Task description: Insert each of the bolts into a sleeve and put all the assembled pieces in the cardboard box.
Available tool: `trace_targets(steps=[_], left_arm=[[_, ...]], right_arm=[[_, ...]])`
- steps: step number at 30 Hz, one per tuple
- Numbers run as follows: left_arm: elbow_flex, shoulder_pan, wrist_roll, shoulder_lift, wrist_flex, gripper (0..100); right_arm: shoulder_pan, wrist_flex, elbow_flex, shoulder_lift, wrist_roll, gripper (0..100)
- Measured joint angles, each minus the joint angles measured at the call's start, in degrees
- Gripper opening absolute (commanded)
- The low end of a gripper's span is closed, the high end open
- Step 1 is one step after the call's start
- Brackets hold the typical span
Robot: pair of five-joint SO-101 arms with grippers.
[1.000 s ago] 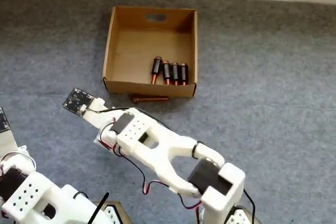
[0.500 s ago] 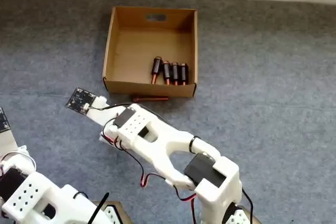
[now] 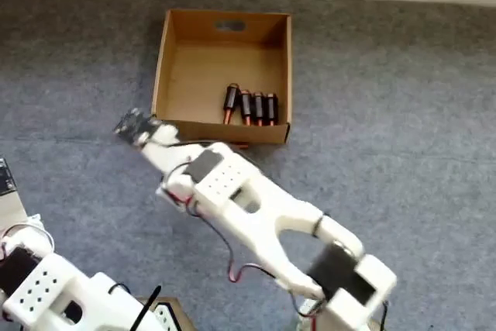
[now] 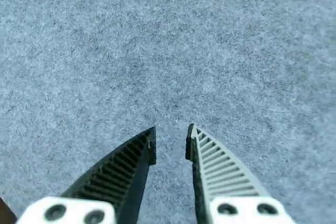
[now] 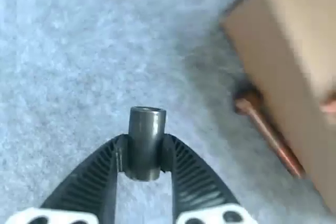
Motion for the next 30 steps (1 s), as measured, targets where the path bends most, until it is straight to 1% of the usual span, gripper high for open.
trace_targets(steps=[3, 6, 11, 15, 17, 21, 23, 27, 28, 30], left_arm=[[0.0, 3.2, 0.0, 0.0, 1.7, 12], [0.0, 8.5, 0.0, 0.0, 4.1, 12], [0.0, 18.5, 0.0, 0.0, 5.7, 12], [0.0, 24.0, 0.0, 0.0, 5.7, 12], [0.0, 26.0, 2.2, 0.0, 5.7, 12], [0.0, 31.0, 7.9, 0.0, 5.7, 12], [0.0, 34.4, 8.8, 0.0, 5.7, 12], [0.0, 39.5, 9.1, 0.0, 7.5, 12], [0.0, 40.3, 9.3, 0.0, 7.7, 12], [0.0, 41.1, 9.3, 0.0, 7.9, 13]], right_arm=[[3.3, 0.0, 7.2, -10.2, -2.1, 0.5], [8.1, 0.0, 15.6, -20.0, -2.5, 0.5], [19.8, 0.4, 29.0, -35.1, -2.7, 0.5], [29.6, 0.4, 40.8, -44.6, -2.7, 0.5], [32.8, 0.4, 46.4, -46.7, -1.5, 0.5], [36.6, 0.8, 50.4, -47.6, 2.0, 1.0], [37.9, 2.5, 50.4, -47.7, 2.5, 2.2], [38.0, 7.0, 50.4, -48.0, 2.7, 13.2], [38.1, 7.6, 50.4, -48.0, 2.7, 14.6], [38.2, 8.2, 50.4, -48.0, 2.7, 14.0]])
